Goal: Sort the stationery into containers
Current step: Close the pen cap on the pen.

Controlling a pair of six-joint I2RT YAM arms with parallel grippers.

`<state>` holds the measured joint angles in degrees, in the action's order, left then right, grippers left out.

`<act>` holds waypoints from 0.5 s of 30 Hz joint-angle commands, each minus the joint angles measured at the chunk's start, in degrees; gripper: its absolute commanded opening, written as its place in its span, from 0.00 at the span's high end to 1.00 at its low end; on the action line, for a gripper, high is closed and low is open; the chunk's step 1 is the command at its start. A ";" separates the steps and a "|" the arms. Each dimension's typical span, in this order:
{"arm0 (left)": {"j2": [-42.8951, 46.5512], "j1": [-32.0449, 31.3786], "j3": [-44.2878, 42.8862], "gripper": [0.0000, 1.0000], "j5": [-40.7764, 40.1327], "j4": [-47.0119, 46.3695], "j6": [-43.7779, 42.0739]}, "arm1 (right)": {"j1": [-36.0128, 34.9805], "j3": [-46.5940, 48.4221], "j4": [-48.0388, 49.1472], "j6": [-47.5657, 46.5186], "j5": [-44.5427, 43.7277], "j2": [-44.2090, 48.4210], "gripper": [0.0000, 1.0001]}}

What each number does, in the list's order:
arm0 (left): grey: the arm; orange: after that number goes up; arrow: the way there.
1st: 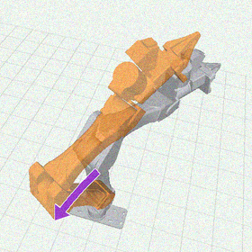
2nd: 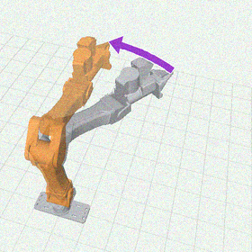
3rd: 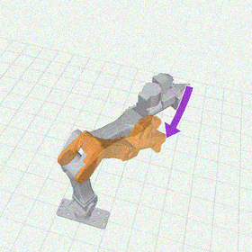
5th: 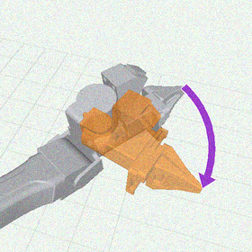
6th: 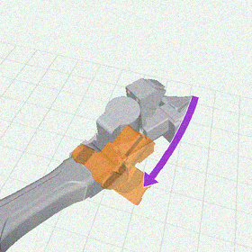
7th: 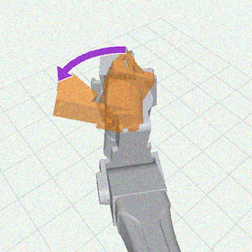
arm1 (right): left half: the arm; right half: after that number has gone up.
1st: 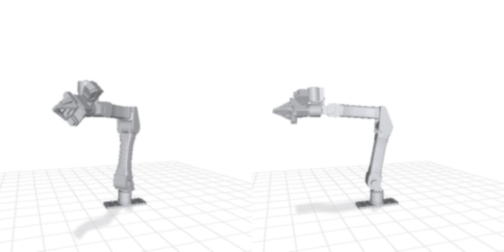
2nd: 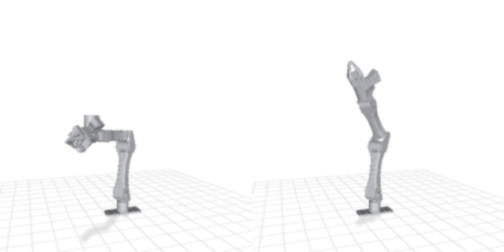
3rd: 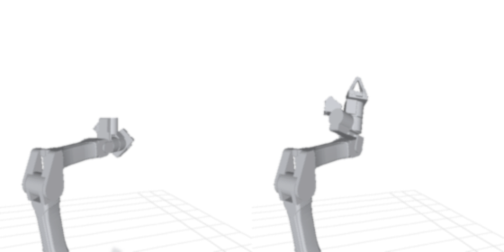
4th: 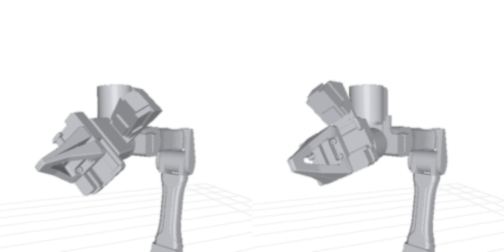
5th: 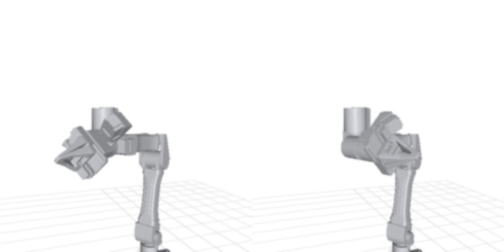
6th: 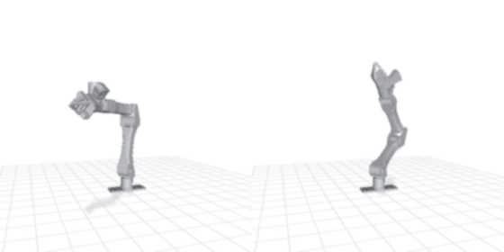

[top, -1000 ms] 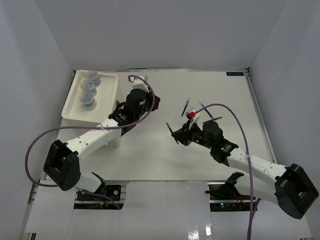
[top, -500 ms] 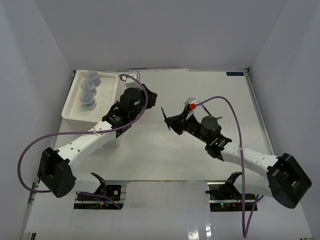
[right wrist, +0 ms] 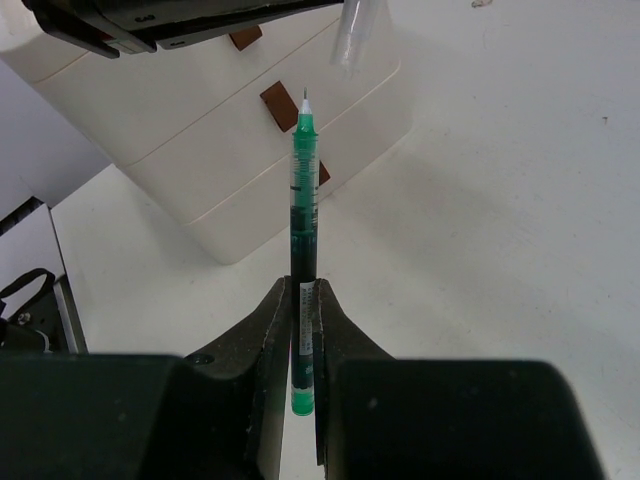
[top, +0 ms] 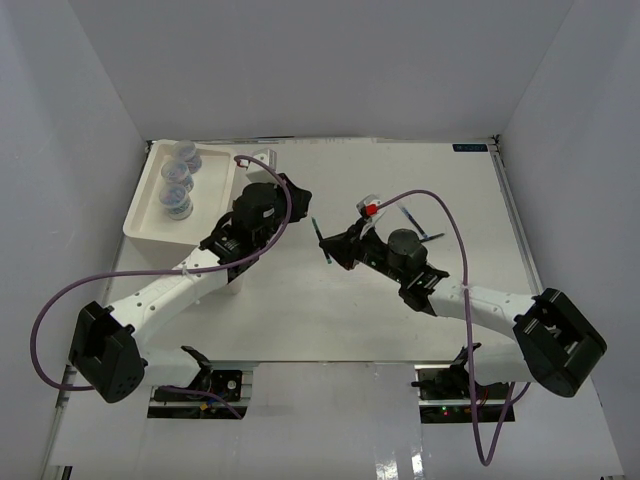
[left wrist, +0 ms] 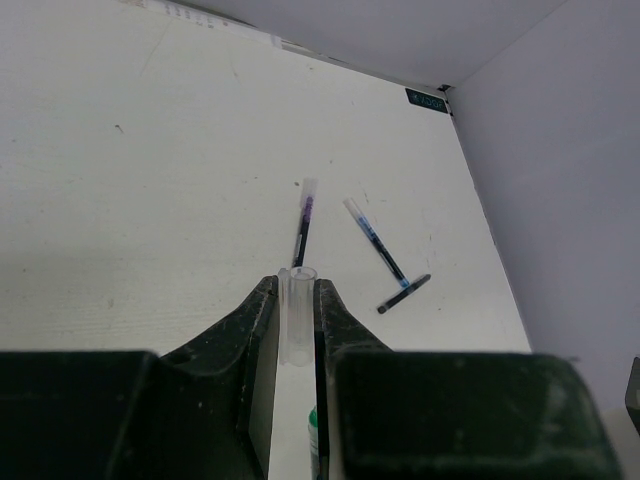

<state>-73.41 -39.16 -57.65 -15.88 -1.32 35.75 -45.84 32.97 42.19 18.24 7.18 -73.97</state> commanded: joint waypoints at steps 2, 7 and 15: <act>2.30 0.05 0.78 0.80 1.03 -1.75 -0.50 | -0.30 2.89 4.65 1.01 -1.91 -0.56 0.92; 2.48 0.05 1.22 0.81 1.29 -2.19 0.02 | -0.38 3.76 4.21 0.75 -2.79 -1.17 0.92; 2.92 0.13 1.40 0.81 1.29 -2.28 0.11 | -0.39 3.94 4.39 0.66 -2.96 -1.96 0.92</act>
<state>-73.28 -39.16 -56.69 -15.22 -2.20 35.86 -45.89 34.83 43.00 19.07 5.48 -76.03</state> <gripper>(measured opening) 0.259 0.142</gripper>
